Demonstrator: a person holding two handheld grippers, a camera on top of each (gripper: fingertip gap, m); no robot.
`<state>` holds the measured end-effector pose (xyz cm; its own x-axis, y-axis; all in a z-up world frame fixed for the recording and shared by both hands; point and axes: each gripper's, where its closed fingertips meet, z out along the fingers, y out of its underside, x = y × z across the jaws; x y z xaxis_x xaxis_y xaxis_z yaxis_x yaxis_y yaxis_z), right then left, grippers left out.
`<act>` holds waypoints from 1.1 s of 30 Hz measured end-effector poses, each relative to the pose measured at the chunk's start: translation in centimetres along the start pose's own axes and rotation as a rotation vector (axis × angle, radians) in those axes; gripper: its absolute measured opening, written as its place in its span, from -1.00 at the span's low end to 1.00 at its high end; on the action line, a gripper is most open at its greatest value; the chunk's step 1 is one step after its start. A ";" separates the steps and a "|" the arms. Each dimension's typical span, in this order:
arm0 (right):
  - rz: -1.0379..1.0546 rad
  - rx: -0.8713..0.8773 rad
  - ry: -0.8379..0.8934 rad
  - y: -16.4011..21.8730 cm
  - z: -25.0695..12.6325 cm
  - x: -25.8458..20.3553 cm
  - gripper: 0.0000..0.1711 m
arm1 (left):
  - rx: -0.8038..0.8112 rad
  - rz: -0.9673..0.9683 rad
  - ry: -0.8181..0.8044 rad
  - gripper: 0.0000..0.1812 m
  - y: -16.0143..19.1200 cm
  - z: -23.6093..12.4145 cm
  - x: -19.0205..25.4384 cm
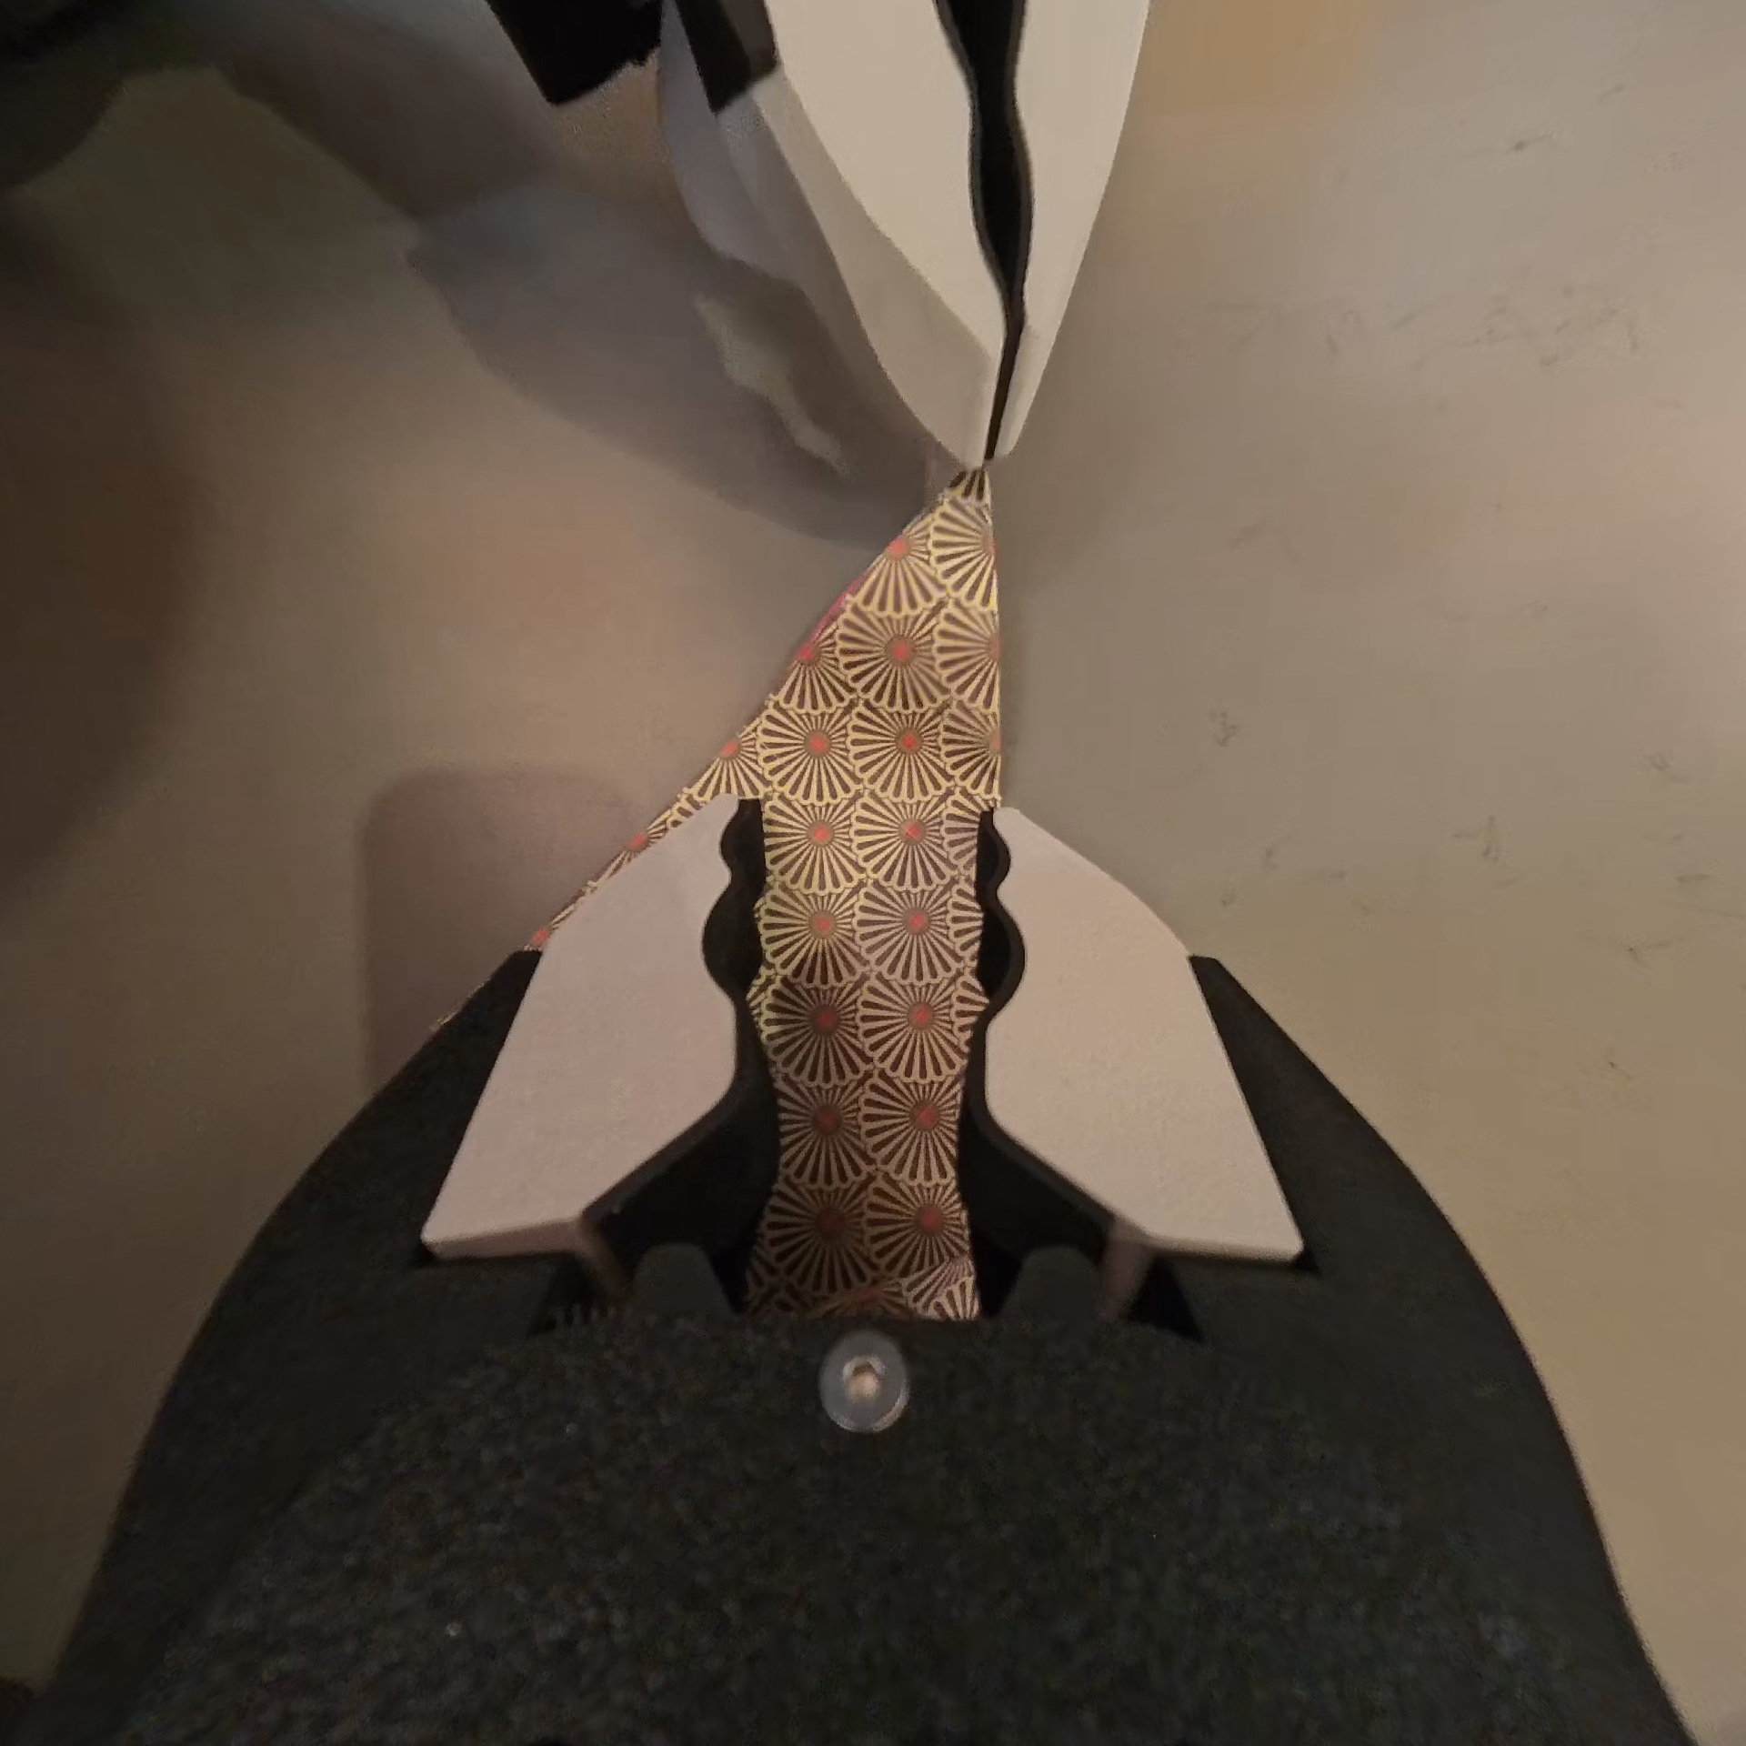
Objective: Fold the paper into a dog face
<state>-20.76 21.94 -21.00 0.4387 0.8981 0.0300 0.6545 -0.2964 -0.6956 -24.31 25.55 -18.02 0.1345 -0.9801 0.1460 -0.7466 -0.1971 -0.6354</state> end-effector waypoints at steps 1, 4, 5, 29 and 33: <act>0.000 0.000 0.000 0.0 0.0 0.0 -0.51 | 0.012 0.000 0.007 -1.00 -0.3 -0.2 0.3; 0.000 0.000 0.000 0.0 0.0 0.0 -0.51 | 0.041 0.007 0.028 -1.00 -1.2 -0.5 1.1; 0.000 0.000 0.000 0.0 0.0 0.0 -0.51 | 0.046 0.014 0.036 -1.00 -1.4 -0.5 1.5; -0.001 0.000 -0.019 0.0 0.0 0.1 -0.52 | -0.039 0.049 0.100 -1.00 0.5 2.9 7.3; -0.004 0.000 -0.024 0.0 -0.1 0.0 -0.52 | -0.055 0.042 0.089 -1.00 1.1 3.2 7.2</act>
<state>-20.68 21.91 -20.96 0.4207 0.9071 0.0156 0.6565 -0.2925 -0.6953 -22.08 18.19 -20.08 0.0462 -0.9809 0.1888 -0.7855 -0.1524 -0.5999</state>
